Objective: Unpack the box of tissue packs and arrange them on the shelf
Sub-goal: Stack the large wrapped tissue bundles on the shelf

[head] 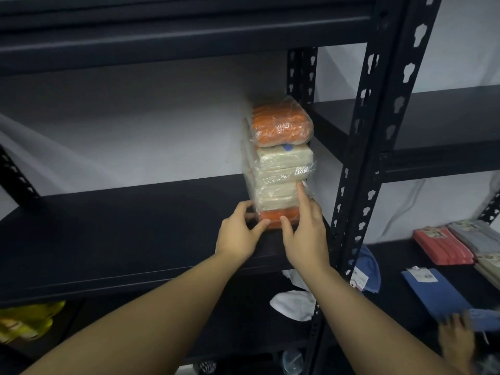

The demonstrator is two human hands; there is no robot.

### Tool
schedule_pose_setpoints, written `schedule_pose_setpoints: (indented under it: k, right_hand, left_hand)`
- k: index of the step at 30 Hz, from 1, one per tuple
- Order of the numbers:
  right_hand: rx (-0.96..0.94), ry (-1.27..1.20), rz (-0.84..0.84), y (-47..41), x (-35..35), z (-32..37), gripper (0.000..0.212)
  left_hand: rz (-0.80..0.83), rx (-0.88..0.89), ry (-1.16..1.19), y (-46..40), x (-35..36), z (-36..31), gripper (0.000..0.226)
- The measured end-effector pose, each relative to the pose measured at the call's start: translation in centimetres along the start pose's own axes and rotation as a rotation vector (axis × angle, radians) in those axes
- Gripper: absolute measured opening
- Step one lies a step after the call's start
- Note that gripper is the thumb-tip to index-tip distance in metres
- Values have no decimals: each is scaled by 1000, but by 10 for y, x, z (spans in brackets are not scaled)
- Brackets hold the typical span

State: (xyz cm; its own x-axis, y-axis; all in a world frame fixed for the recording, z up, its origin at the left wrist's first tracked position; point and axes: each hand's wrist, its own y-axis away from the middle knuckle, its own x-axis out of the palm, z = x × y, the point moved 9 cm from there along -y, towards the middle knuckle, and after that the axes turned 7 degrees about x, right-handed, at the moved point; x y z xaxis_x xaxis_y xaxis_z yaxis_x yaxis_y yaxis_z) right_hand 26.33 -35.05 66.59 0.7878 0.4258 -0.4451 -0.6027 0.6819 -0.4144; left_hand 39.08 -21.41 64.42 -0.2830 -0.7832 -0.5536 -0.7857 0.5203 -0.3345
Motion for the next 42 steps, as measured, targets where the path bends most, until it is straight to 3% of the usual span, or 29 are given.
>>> schedule_pose_setpoints:
  k: [12,20,26,32,36,39,42]
  right_hand:
    - [9,-1,-46,-14,4,-6,86]
    - [-52,-60,-21,-8,-9,6,82]
    - [86,-273,-32,-16,-21,15,87]
    - [118,-274,-41,-29,-24,24,73]
    - [130,-275,-57,-31,-29,23,71]
    - [165,-312,-44,-34,-29,25,79]
    - [162,-345,-31,-35,-27,28,77]
  left_hand:
    - [-8,-45,14,-11,0,0,39]
    - [-37,31,35,-3,-5,-9,53]
    - [-195,189,126,6,-23,-39,46]
    - [-154,116,162,0,-17,-46,37]
    - [-180,117,132,0,-19,-49,47]
    - [-221,185,141,-3,-29,-58,61]
    - [-209,232,181,-8,-36,-72,53]
